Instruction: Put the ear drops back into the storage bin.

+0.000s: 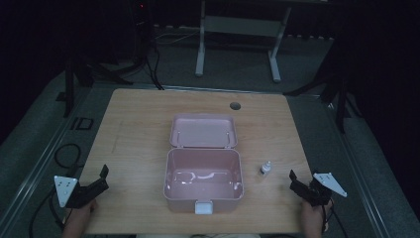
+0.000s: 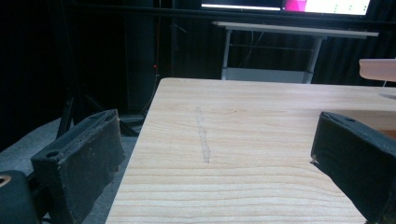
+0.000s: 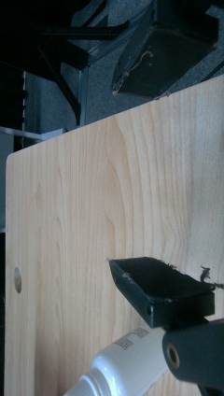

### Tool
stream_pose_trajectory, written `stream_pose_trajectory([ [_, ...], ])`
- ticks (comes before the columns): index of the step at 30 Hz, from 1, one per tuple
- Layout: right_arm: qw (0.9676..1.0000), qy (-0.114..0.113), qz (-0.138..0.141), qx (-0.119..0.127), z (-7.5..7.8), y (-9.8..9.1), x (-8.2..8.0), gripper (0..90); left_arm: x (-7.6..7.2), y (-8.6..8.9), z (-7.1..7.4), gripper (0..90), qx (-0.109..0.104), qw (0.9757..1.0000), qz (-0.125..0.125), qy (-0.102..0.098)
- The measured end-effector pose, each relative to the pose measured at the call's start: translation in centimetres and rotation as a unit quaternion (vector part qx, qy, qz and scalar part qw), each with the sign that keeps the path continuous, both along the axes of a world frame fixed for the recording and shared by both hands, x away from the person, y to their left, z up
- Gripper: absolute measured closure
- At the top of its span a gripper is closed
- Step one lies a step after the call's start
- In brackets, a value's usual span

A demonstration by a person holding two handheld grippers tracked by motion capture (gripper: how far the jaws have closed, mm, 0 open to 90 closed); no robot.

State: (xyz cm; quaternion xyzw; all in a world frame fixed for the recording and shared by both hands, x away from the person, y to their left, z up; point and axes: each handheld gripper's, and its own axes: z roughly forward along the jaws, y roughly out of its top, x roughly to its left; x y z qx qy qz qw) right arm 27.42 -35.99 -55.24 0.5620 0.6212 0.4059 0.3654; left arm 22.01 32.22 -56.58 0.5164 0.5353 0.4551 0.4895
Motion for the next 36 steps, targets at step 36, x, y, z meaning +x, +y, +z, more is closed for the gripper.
stream_pose_trajectory([
  [36, 0.9171, 0.24, 0.279, -0.154, 2.9, 3.9, 2.0, 13.2, -0.1, -0.1, 0.0, 2.4, 0.004, 1.0, -0.005, -0.003],
])
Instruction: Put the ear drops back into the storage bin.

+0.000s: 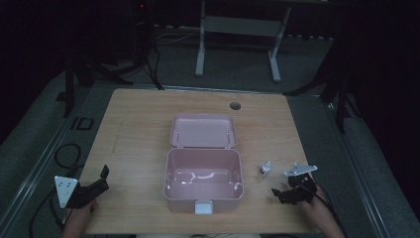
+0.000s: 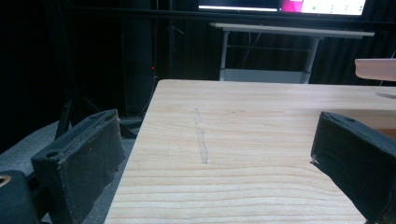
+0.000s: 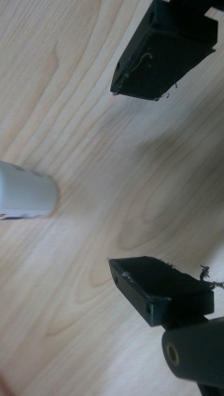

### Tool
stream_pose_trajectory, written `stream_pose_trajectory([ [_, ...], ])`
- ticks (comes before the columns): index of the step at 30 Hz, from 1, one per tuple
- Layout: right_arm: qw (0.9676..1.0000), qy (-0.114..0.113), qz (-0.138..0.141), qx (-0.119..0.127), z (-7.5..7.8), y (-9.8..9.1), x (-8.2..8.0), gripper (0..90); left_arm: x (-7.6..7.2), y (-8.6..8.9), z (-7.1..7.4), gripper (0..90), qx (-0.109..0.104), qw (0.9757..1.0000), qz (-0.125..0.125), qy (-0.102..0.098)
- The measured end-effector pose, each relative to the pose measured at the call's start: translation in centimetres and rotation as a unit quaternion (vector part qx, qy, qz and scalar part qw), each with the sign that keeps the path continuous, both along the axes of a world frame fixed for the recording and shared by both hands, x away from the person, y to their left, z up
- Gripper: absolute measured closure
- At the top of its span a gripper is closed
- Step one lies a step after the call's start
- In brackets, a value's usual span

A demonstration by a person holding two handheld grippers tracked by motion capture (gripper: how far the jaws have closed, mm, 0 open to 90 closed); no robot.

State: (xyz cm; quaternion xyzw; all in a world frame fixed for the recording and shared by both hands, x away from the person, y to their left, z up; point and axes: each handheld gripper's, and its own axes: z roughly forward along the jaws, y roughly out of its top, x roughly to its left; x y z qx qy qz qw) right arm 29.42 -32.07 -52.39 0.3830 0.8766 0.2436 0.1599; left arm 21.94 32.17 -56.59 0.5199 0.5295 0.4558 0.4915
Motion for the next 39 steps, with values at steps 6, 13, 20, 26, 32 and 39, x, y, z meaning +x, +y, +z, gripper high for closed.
stream_pose_trajectory([
  [6, 0.9978, 0.039, 0.043, -0.031, 0.7, -0.1, 0.2, 13.6, 0.0, -0.1, 0.0, 2.4, 0.005, 1.0, 0.0, -0.002],
  [13, 0.983, 0.139, 0.071, -0.097, 1.5, 0.3, 0.0, 14.7, -0.1, -0.1, 0.0, 2.4, 0.006, 1.0, -0.001, -0.003],
  [20, 0.9718, 0.18, 0.073, -0.134, 1.8, 0.5, 0.4, 15.1, -0.1, -0.1, 0.0, 2.4, 0.004, 1.0, -0.001, -0.003],
  [26, 0.9622, 0.215, 0.074, -0.15, 2.1, 0.8, 0.6, 15.1, -0.1, -0.1, 0.0, 2.4, 0.004, 1.0, -0.001, -0.003],
  [32, 0.9375, 0.27, 0.083, -0.203, 1.9, 1.1, 0.6, 14.2, -0.1, 0.0, 0.0, 2.4, 0.002, 1.0, -0.001, -0.003],
  [39, 0.9293, 0.284, 0.093, -0.216, 1.9, 0.9, 0.8, 12.7, -0.1, 0.0, 0.0, 2.4, 0.002, 1.0, -0.001, -0.003],
])
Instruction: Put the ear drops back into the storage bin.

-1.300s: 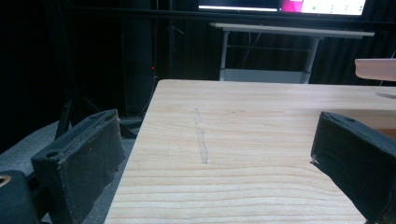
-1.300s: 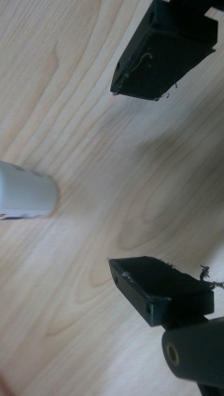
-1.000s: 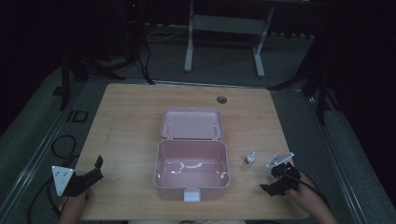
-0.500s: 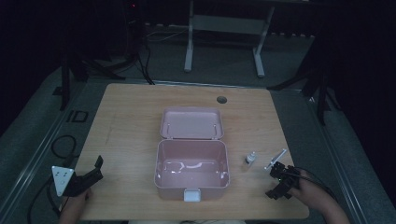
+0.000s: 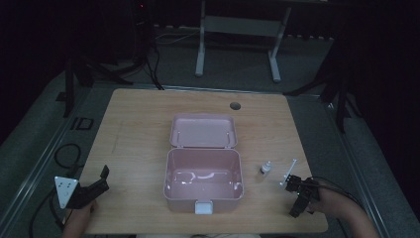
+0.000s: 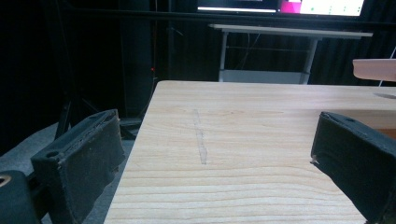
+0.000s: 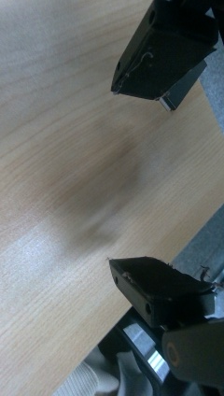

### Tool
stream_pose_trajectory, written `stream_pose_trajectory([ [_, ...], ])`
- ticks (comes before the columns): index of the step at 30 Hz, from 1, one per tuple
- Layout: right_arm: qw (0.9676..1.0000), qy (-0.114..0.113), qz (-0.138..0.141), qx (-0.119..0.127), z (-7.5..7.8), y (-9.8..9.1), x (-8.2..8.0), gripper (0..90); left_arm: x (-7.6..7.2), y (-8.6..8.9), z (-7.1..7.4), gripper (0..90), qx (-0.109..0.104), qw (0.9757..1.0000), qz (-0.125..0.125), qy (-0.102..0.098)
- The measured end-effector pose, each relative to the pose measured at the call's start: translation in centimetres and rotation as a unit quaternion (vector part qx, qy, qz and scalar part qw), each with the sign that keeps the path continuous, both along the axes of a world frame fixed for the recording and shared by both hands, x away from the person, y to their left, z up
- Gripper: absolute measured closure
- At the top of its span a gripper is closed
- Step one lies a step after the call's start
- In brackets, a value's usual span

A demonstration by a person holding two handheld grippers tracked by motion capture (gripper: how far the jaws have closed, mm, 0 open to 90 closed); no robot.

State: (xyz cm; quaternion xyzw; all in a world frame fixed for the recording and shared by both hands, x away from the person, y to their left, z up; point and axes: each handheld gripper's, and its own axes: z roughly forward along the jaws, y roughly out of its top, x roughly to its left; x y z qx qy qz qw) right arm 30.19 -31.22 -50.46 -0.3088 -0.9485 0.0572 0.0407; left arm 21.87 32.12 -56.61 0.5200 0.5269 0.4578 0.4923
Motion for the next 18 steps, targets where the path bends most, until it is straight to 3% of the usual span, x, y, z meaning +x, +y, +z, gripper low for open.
stream_pose_trajectory([
  [4, 0.9999, 0.005, 0.005, -0.009, 0.0, 0.1, 0.2, 12.7, 0.0, 0.0, 0.0, 2.4, 0.001, 1.0, 0.0, 0.0],
  [13, 0.9992, -0.027, -0.021, 0.021, 0.8, 0.8, 2.4, 11.6, 0.0, 0.0, 0.0, 2.4, 0.0, 1.0, 0.0, 0.001],
  [18, 0.9988, -0.028, -0.027, 0.03, 0.6, 1.8, 3.7, 13.2, 0.0, 0.0, 0.0, 2.4, 0.0, 1.0, 0.0, 0.002],
])
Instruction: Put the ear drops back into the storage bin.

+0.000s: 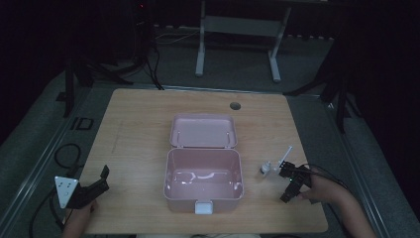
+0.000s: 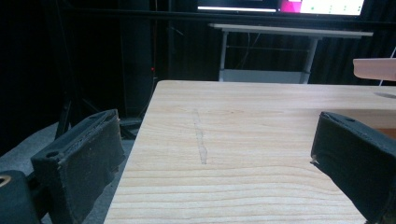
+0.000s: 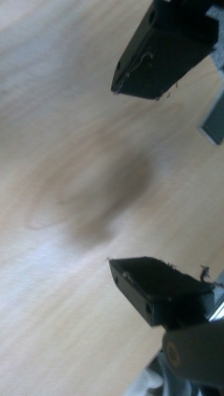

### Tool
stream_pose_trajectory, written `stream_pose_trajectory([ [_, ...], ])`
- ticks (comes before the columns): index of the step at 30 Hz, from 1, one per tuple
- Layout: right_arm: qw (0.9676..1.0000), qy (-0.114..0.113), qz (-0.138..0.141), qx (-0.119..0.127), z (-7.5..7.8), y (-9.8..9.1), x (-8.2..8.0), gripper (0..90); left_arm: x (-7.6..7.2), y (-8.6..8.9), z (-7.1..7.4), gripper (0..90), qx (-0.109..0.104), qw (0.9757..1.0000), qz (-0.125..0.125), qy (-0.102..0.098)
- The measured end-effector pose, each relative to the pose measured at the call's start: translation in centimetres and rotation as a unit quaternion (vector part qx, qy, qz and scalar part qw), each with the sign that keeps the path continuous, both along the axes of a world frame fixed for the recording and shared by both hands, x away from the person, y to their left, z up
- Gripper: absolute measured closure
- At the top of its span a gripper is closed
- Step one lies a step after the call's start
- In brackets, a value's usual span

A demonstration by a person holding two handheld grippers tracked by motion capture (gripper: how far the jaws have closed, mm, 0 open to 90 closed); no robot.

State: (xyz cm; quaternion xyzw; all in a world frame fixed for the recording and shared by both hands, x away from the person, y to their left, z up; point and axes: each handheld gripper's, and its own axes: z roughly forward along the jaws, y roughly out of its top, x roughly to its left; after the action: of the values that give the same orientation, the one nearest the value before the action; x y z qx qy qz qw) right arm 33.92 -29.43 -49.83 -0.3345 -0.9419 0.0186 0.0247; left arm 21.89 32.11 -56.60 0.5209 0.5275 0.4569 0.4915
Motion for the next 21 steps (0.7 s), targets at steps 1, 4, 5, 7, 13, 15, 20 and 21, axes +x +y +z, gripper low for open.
stream_pose_trajectory([
  [1, 1.0, -0.003, 0.001, 0.002, 0.0, 0.2, 0.4, 13.2, 0.0, 0.0, 0.0, 2.4, 0.0, 1.0, 0.0, 0.001],
  [4, 0.9998, -0.011, -0.014, 0.009, 0.2, 0.8, 1.3, 13.0, 0.0, 0.0, 0.0, 2.4, 0.001, 1.0, -0.001, 0.0],
  [5, 0.9997, -0.01, -0.017, 0.012, 0.3, 1.0, 1.6, 13.0, 0.0, 0.0, 0.0, 2.4, 0.001, 1.0, -0.001, 0.0],
  [7, 0.9994, -0.016, -0.02, 0.024, 0.5, 1.5, 2.1, 13.3, 0.0, 0.0, 0.0, 2.4, 0.001, 1.0, -0.001, 0.0],
  [13, 0.9989, -0.006, -0.025, 0.04, 0.7, 2.7, 3.6, 15.8, 0.0, 0.0, 0.0, 2.4, 0.001, 1.0, -0.002, 0.0],
  [15, 0.9987, -0.005, -0.03, 0.04, 0.7, 3.1, 4.1, 15.8, 0.0, 0.0, 0.0, 2.4, 0.002, 1.0, -0.002, 0.0],
  [20, 0.9976, -0.002, -0.047, 0.05, 0.4, 4.0, 5.6, 17.2, 0.0, 0.0, 0.0, 2.4, 0.003, 1.0, -0.003, -0.001],
  [21, 0.9978, 0.0, -0.047, 0.048, 0.3, 4.2, 5.8, 18.0, 0.0, 0.0, 0.0, 2.4, 0.003, 1.0, -0.003, -0.001],
])
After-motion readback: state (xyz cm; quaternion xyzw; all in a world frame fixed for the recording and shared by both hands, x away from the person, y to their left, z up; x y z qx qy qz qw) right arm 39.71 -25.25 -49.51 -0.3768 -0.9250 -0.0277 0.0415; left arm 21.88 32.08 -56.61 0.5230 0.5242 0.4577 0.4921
